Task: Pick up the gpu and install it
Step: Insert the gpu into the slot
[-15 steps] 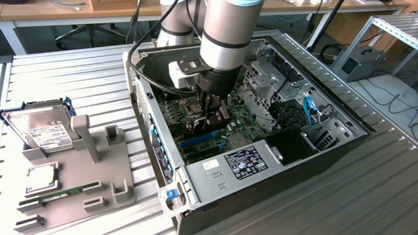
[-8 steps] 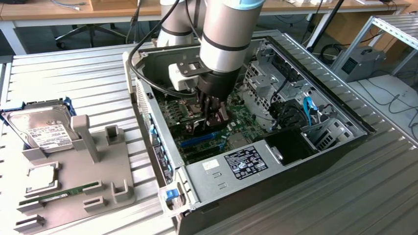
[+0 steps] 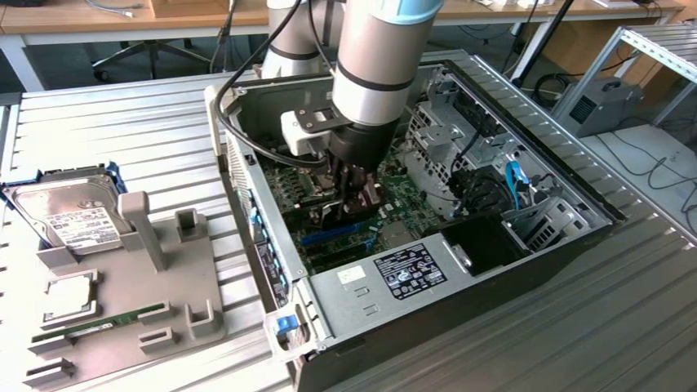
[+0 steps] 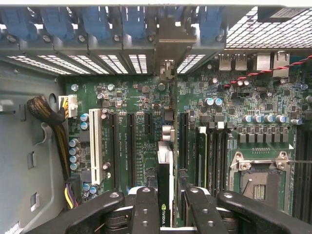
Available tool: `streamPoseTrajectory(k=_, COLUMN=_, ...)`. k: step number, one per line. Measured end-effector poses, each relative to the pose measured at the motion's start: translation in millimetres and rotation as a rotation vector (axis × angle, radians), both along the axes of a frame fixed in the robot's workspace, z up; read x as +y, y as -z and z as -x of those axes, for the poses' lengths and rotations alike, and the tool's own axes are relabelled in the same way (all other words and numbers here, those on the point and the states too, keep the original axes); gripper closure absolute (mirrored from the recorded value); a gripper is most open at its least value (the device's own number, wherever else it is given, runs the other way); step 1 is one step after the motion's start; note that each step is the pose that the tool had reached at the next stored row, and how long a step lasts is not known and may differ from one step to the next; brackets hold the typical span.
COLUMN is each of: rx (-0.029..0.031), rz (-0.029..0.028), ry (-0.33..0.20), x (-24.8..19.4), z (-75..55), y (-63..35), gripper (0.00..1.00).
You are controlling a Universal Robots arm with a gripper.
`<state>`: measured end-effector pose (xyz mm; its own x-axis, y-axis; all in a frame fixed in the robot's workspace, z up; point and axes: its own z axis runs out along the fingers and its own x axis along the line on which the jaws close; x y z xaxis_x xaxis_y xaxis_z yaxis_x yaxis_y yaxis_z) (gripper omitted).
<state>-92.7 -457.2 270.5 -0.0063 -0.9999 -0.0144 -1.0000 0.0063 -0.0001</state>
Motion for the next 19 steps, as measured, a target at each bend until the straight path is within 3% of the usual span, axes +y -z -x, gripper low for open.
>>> streamPoseTrajectory(k=19, rx=-0.0001, rz=0.0018, ry=0.0, x=0.0, z=0.0, y=6.6, gripper=0.74)
